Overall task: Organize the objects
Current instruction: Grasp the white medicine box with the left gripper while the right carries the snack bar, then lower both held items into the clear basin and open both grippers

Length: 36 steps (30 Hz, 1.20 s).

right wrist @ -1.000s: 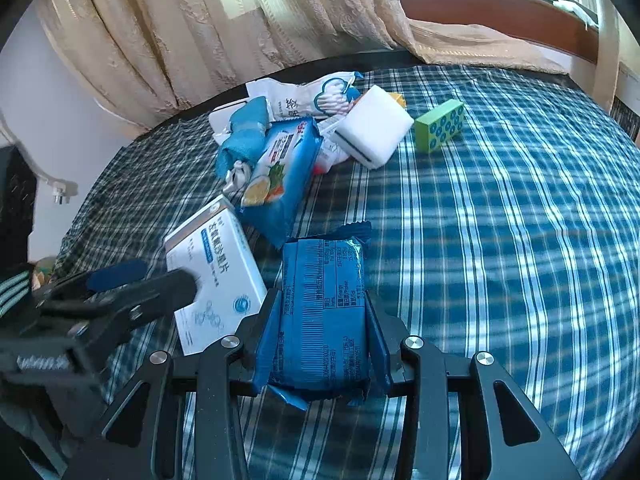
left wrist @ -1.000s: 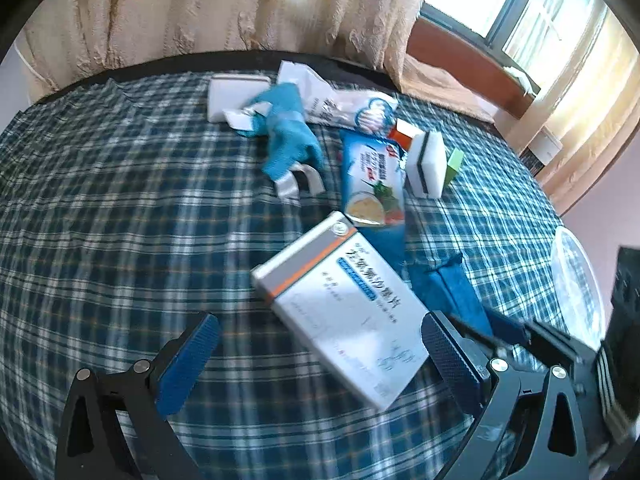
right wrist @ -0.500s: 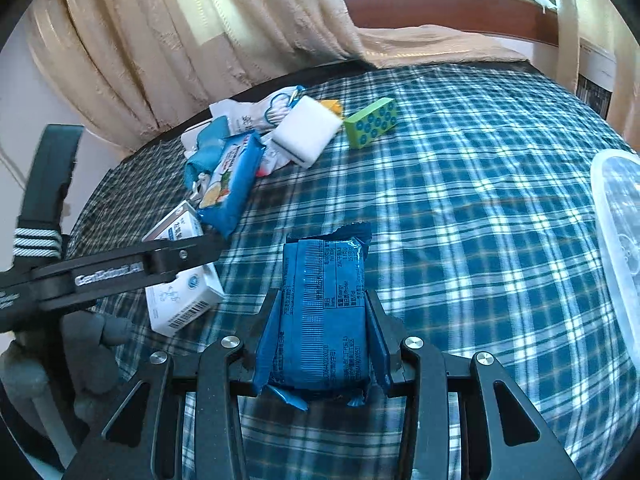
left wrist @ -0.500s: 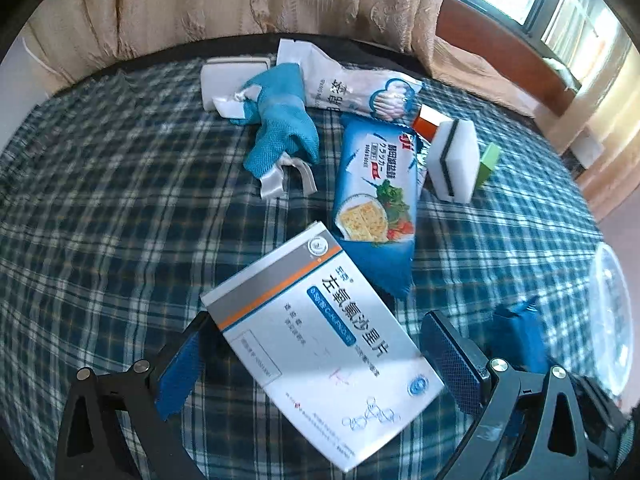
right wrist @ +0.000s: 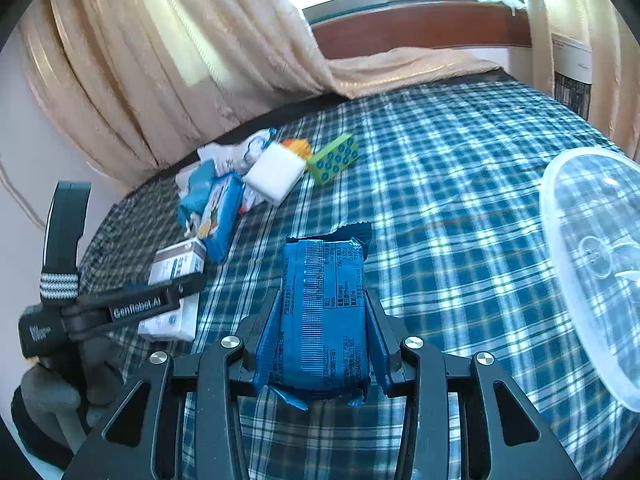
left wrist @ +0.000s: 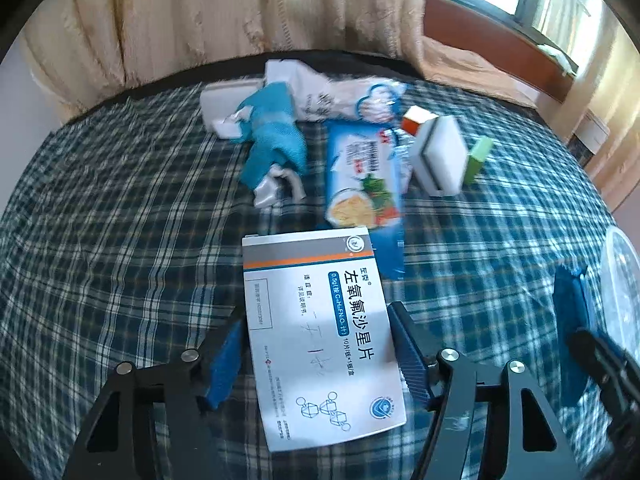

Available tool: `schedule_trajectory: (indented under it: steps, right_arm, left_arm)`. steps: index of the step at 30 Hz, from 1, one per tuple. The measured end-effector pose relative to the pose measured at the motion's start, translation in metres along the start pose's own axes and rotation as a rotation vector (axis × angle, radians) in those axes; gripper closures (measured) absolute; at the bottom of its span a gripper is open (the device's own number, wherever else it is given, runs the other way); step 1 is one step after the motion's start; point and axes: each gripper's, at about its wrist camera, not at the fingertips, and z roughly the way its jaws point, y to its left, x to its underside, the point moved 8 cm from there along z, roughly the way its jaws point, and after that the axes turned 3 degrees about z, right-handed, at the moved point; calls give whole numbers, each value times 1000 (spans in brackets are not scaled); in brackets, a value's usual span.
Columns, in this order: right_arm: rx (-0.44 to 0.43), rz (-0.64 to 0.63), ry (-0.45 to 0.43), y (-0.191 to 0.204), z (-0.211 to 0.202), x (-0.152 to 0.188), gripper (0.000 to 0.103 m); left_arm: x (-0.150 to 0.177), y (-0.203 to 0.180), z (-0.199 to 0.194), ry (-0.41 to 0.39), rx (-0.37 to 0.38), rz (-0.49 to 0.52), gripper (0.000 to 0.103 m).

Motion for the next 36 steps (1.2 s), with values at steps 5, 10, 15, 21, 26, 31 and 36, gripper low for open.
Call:
schedule_trajectory:
  steps: [5, 10, 15, 21, 26, 31, 36]
  right_arm:
    - [14, 29, -46, -15, -15, -9, 62]
    - [54, 74, -104, -42, -33, -21, 62]
    - [116, 141, -159, -80, -54, -29, 62]
    - [195, 206, -206, -126, -76, -34, 62]
    - [276, 260, -233, -166, -91, -35, 62]
    - [332, 301, -243, -198, -103, -30, 62]
    - [359, 316, -247, -218, -110, -28, 62]
  left_arm:
    - [-5, -22, -15, -46, 17, 61, 33]
    - [-14, -50, -25, -78, 46, 135, 33]
    - [-20, -88, -28, -87, 99, 220, 33]
    - [-26, -141, -37, -107, 174, 319, 33]
    - [-31, -182, -39, -113, 233, 380, 33]
    - [-29, -221, -35, -94, 287, 424, 33]
    - [-28, -253, -34, -85, 322, 466, 33]
